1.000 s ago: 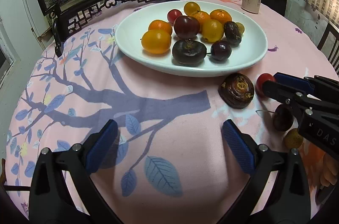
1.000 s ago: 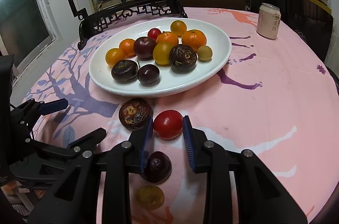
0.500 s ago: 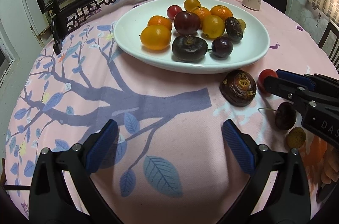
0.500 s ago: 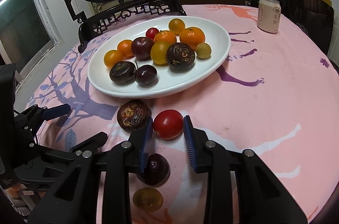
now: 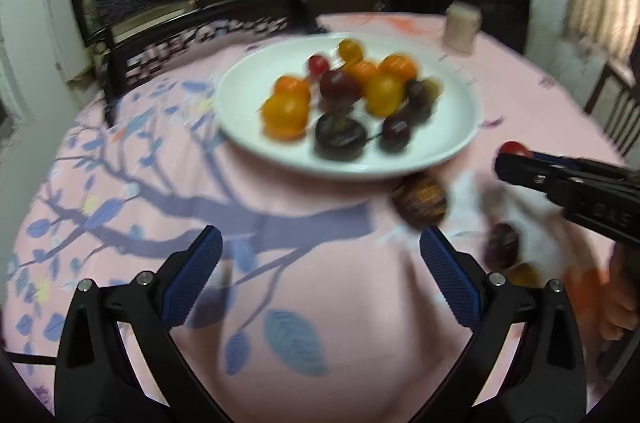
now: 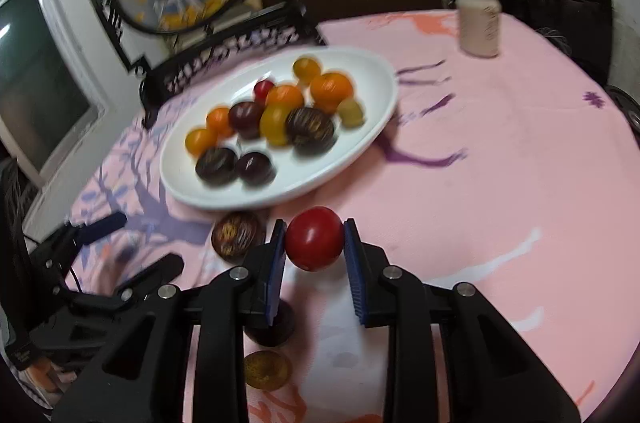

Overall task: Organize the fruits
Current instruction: 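Grasp the dark purple fruit with the left gripper while the right grasps the red tomato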

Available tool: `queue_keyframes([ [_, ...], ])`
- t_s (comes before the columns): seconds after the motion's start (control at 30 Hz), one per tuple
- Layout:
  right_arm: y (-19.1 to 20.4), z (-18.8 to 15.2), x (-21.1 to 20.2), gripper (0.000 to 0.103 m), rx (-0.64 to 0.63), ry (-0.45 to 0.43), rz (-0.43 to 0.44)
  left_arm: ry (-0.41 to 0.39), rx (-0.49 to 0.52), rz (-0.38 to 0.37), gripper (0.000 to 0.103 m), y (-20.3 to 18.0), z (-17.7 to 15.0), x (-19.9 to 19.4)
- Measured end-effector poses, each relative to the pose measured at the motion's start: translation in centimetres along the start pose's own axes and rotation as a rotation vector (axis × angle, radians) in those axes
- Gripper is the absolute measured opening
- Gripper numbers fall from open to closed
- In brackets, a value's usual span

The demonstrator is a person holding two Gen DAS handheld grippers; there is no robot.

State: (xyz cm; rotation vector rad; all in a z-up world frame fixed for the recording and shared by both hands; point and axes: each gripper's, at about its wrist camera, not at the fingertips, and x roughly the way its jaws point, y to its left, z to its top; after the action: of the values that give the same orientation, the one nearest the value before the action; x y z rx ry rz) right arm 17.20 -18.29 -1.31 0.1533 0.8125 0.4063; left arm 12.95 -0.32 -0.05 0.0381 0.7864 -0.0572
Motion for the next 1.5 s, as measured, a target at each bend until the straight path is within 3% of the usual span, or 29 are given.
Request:
queue_keyframes([
  [0.07, -0.6, 0.3, -0.5, 0.029, 0.022, -0.020, -0.015, -0.008, -0.012, -0.042, 0.101, -0.4, 0.4, 0.0],
  [0.2, -1.3, 0.7, -0.9, 0.029, 0.046, -0.029, -0.009, 0.014, 0.013, -0.056, 0.101, -2.2, 0.8, 0.9],
  [0.33, -1.5, 0.7, -1.5, 0.029, 0.047, -0.045, -0.008, 0.027, 0.081, 0.017, 0.101, -4.5, 1.2, 2.1],
  [0.5, -2.2, 0.9, -2.0, 0.029, 0.072, -0.057, -0.002, 0.069, 0.080, 0.104, 0.101, -5.2, 2.1, 4.6],
  [0.67, -2.4, 0.8, -2.1, 0.029, 0.083, -0.052, 0.013, 0.130, 0.009, 0.081, 0.101, -2.7, 2.1, 5.6],
  [0.8, -2.5, 0.7, -2.1, 0.029, 0.087, -0.043, 0.027, 0.107, -0.045, 0.178, 0.100, 1.6, 0.7, 3.7],
  [0.87, -2.4, 0.7, -2.1, 0.029, 0.087, -0.043, 0.029, 0.098, -0.107, 0.158, 0.100, 3.4, 0.3, 2.8],
  [0.93, -2.2, 0.6, -2.1, 0.029, 0.082, -0.042, 0.034, 0.085, -0.180, 0.092, 0.100, 4.9, -0.2, 1.9],
  [1.07, -2.1, 0.4, -1.8, 0.029, 0.073, -0.034, 0.029, 0.085, -0.094, 0.081, 0.099, 3.1, -0.2, 2.1],
  [1.17, -2.3, 0.4, -1.5, 0.029, 0.078, -0.025, 0.025, 0.087, -0.044, 0.068, 0.084, 2.0, -0.2, 2.3],
  [1.23, -2.3, 0.3, -1.4, 0.029, 0.076, -0.021, 0.022, 0.109, -0.041, 0.048, 0.066, 1.8, -0.1, 3.1],
  [1.37, -2.2, 0.2, -1.3, 0.029, 0.072, -0.017, 0.021, 0.102, -0.049, 0.041, 0.058, 2.1, 0.1, 3.2],
  [1.43, -2.1, 0.2, -1.2, 0.029, 0.069, -0.013, 0.022, 0.098, -0.045, 0.031, 0.050, 2.0, 0.0, 3.1],
  [1.47, -2.1, 0.1, -1.1, 0.029, 0.067, -0.011, 0.022, 0.094, -0.042, 0.024, 0.040, 1.9, 0.0, 3.0],
  [1.5, -2.0, 0.1, -1.1, 0.029, 0.065, -0.010, 0.022, 0.086, -0.039, 0.028, 0.040, 1.9, -0.1, 2.8],
])
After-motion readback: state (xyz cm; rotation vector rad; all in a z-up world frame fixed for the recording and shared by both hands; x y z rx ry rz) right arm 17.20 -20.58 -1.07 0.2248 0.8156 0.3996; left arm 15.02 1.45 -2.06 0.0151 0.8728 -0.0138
